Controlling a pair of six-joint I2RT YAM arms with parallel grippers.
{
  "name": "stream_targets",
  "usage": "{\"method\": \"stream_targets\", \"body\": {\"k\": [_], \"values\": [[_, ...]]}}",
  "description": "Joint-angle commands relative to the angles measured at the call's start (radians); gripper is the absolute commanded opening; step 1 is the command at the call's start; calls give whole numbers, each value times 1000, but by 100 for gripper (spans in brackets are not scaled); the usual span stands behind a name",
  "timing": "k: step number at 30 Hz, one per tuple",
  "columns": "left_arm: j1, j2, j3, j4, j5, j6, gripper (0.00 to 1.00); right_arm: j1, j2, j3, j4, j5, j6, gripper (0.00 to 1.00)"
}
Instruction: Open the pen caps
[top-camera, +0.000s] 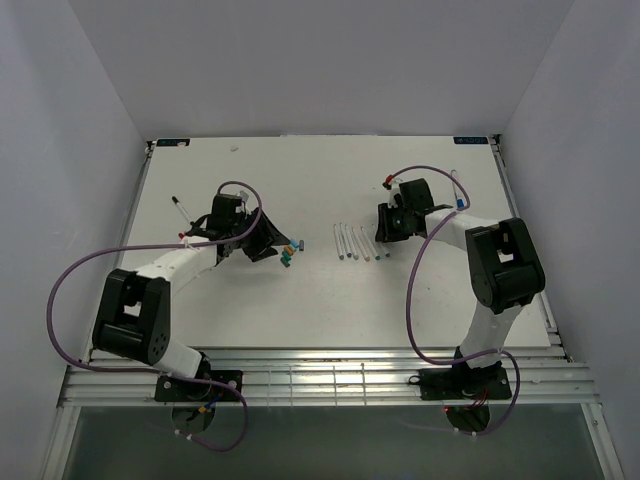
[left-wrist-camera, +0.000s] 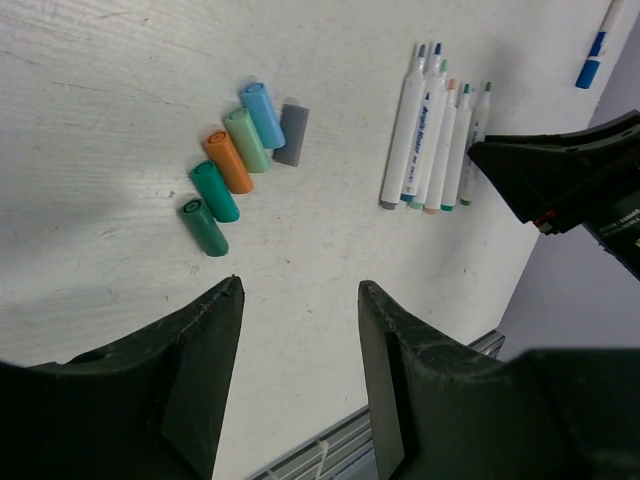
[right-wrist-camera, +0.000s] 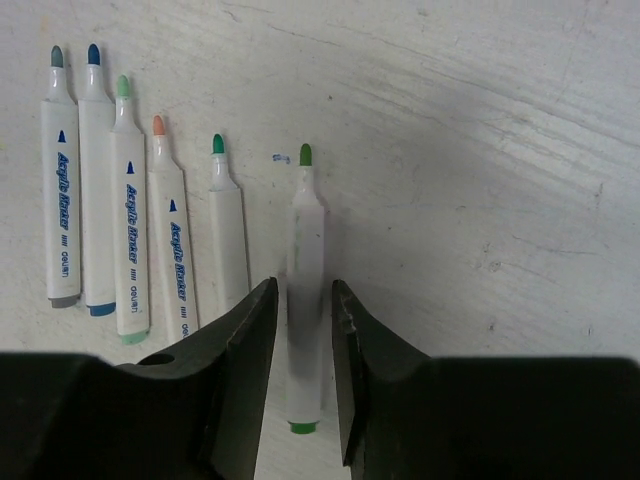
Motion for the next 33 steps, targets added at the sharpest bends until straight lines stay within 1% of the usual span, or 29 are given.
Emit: {"method": "stream_targets", "body": {"k": [1,2,6,9,10,12,15,16,19,21,22,27,28,33], "values": [[-3,-69,4,-16,-17,6,61,-7,-5,0,15,-11,-11,37],[-3,-75,4,-19,-14,6,61,-7,-1,1,15,-11,-10,39],[-3,-87,3,-13,-3,4,62,-7,-18,12,10,5,-3,41],[-3,-92,4,-10,8,9,62,-8,-51,30,7,60,4,42],[-3,-92,3,-2,11,10,62,-14,-64,41,5,105,10,42],[-3,-98,-5,6,14,12,62,-30,-105,53,9,144,21,45],[-3,-100,-10,26,28,12,63,-69,-127,95,9,173,27,49],[-3,-98,-8,35,37,12,63,-94,-128,119,7,170,29,53],[-3,-90,-3,53,51,12,63,-152,-124,161,-14,160,29,56],[-3,-84,-5,64,68,9,63,-186,-107,207,-45,170,26,57],[-3,-78,-11,78,74,6,63,-226,-96,225,-54,179,24,57],[-5,-61,-49,139,114,-22,63,-333,-3,326,-106,184,32,57],[-5,-60,-60,169,123,-29,63,-350,8,352,-120,219,35,57],[-6,-49,-82,200,154,-51,63,-375,123,472,-180,284,10,58]]}}
